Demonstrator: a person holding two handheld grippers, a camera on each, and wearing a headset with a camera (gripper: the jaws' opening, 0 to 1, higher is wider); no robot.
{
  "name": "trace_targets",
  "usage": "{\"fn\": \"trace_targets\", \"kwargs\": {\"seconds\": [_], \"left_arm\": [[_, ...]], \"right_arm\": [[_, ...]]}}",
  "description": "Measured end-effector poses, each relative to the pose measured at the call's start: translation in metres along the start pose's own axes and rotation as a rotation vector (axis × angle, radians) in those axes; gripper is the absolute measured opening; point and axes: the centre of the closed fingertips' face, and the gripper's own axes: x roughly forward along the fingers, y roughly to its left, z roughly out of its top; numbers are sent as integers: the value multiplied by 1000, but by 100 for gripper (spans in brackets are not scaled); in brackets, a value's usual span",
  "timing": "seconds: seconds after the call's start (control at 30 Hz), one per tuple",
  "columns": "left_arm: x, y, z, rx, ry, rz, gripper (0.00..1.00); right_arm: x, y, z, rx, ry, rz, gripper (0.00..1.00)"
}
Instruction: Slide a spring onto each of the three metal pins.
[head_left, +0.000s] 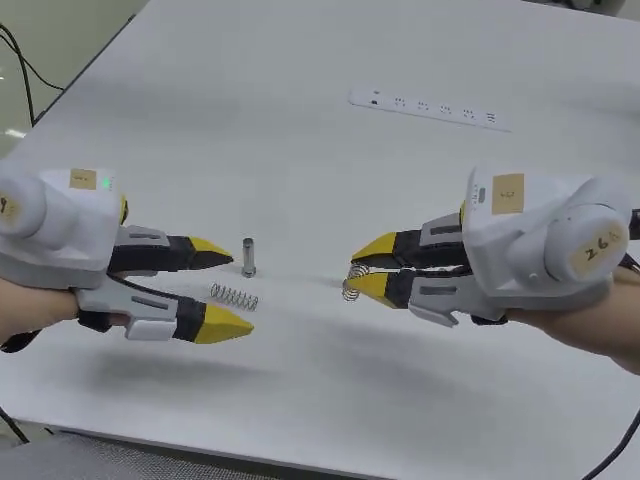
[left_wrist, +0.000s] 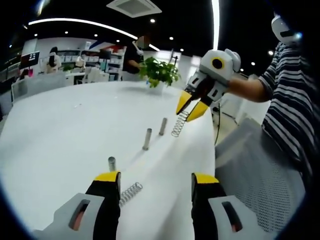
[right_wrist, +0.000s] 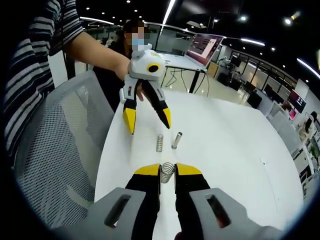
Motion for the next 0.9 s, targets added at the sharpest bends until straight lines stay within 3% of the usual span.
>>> {"fn": "trace_targets", "kwargs": {"seconds": [0.13,0.53,0.9], "left_arm": [[-3,7,-2,-11,-7,31,60],[-10,27,-5,-36,-39,135,98],[-17,33,-3,-48,-62,153,98]], "right_arm": [[0,-1,-2,7,2,-6,7],[-2,-5,-9,20,25,-3,7],[1,-23,-12,38,34,-31,7]]}}
